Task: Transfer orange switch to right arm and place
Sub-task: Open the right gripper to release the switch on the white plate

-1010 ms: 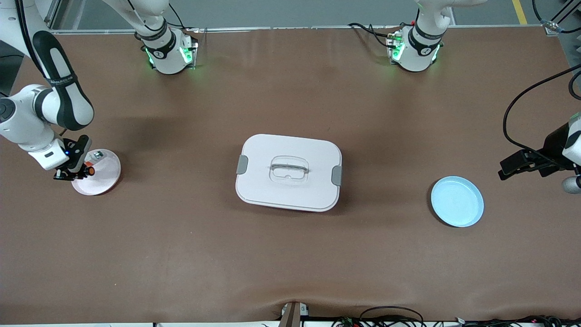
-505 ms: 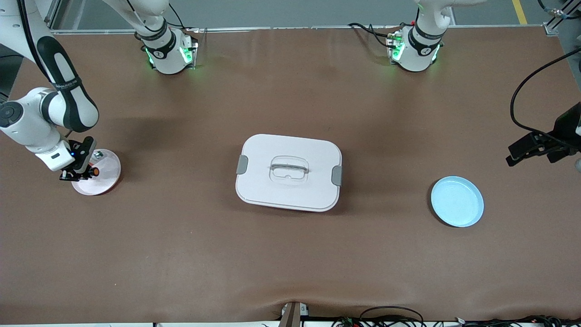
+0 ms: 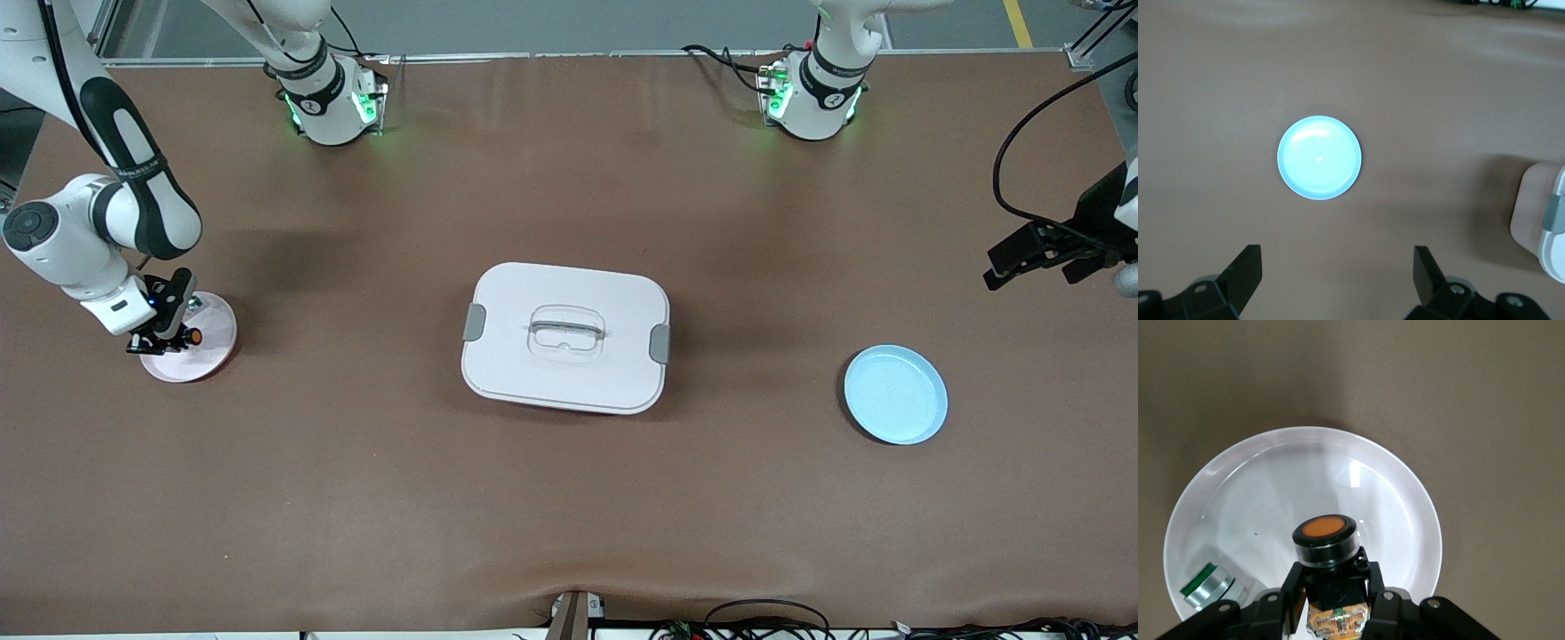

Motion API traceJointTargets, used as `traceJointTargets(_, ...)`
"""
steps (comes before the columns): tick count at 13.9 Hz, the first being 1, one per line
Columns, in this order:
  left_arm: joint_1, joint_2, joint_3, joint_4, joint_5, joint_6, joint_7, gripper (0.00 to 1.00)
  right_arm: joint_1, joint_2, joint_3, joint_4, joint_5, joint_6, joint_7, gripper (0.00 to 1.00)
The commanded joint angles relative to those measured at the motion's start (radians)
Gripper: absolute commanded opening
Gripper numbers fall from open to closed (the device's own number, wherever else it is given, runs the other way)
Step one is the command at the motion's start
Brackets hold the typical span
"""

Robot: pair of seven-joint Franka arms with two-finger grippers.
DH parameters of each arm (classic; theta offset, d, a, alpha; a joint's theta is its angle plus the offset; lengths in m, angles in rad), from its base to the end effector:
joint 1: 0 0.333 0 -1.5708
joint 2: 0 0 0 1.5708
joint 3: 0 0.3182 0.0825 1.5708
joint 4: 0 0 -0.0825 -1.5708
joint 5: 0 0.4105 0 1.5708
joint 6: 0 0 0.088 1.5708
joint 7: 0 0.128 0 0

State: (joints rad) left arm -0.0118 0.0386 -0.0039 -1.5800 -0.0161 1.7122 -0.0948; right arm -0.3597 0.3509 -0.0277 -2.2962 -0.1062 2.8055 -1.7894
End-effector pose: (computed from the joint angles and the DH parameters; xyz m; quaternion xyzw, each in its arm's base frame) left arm 0.6082 -0.0113 0.5914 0.9981 0.0403 0.0463 0.0107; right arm 0.5210 -0.2086 0.1687 0.7285 0.6800 0.0135 0.0820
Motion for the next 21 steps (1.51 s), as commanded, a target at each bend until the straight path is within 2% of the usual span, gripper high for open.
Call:
traceJointTargets(1,0.009,-0.008,-0.01,0.003,-0.007,-0.028,0.029,1.0,-0.012,0.009,0.006,-0.014,-0.026,0.041,0.008,0.0)
traceJointTargets(6,0.01,-0.014,-0.051,-0.008,-0.001,-0.037,0.029,1.0,-0.021,0.028,0.006,-0.014,-0.026,0.062,0.008,0.0)
traceJointTargets(13,0.023,-0.017,-0.051,-0.023,-0.011,-0.008,0.03,1.0,-0.033,0.048,0.005,-0.012,-0.026,0.083,0.022,0.0)
traceJointTargets(18,0.02,-0.085,-0.051,-0.126,-0.002,0.064,0.035,1.0,-0.025,0.069,0.005,-0.012,-0.026,0.111,0.025,0.0)
traceJointTargets(19,0.018,-0.086,-0.056,-0.129,0.001,0.064,0.036,1.0,-0.024,0.069,0.005,-0.012,-0.024,0.111,0.045,0.18)
traceJointTargets(20,0.018,-0.089,-0.06,-0.129,0.002,0.064,0.037,1.0,-0.024,0.068,0.005,-0.012,-0.024,0.106,0.086,0.99)
traceJointTargets(21,0.018,-0.089,-0.062,-0.127,0.002,0.064,0.037,1.0,-0.021,0.065,0.005,-0.012,-0.024,0.1,0.094,1.0)
